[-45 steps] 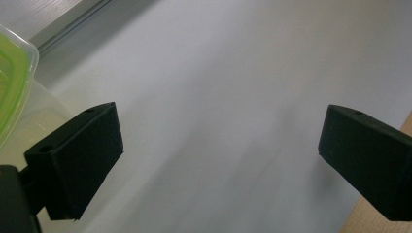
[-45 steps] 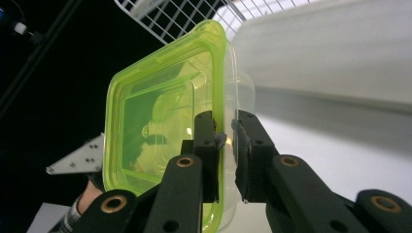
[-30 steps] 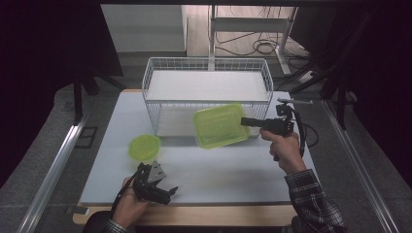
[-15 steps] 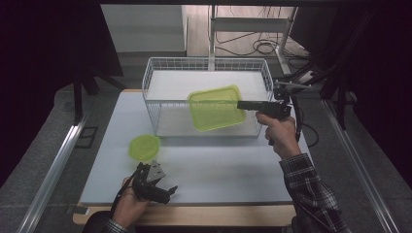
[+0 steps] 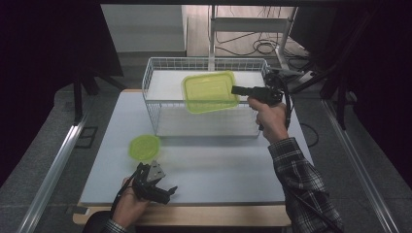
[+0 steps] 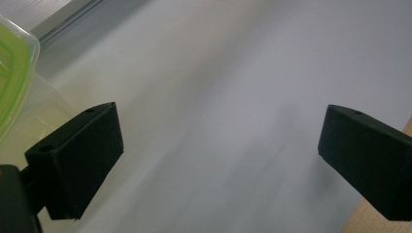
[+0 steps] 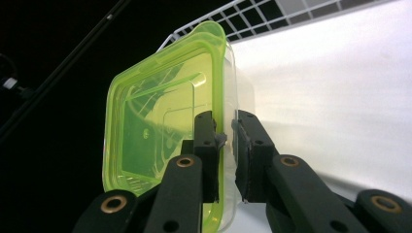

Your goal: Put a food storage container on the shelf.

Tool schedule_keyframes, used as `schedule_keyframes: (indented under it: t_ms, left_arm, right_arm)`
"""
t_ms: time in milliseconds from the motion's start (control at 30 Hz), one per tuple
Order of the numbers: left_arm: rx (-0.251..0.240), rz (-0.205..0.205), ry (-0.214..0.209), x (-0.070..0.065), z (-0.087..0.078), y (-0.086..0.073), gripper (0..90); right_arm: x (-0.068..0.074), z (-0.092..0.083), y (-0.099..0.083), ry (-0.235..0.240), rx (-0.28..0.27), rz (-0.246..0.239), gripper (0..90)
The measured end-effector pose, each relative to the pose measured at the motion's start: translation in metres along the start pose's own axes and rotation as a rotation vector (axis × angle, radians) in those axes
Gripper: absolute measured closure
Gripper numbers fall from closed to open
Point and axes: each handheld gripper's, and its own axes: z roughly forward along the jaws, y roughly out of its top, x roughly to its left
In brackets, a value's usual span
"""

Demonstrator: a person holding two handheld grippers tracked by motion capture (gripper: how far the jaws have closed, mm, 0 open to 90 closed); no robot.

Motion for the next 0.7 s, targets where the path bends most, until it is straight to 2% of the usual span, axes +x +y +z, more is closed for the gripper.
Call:
schedule_keyframes:
  t_ms: [367,700]
  left_arm:
    - [0.005,0.004,-0.001,0.000,0.000,0.000,2.3]
    - [0.010,0.004,-0.005,0.000,0.001,0.000,2.4]
  right_arm:
    - [-0.002,0.019,0.017,-0.065,-0.045,0.021,79.9]
    - [-0.006,0.026,0.026,-0.135,-0.083,0.027,79.8]
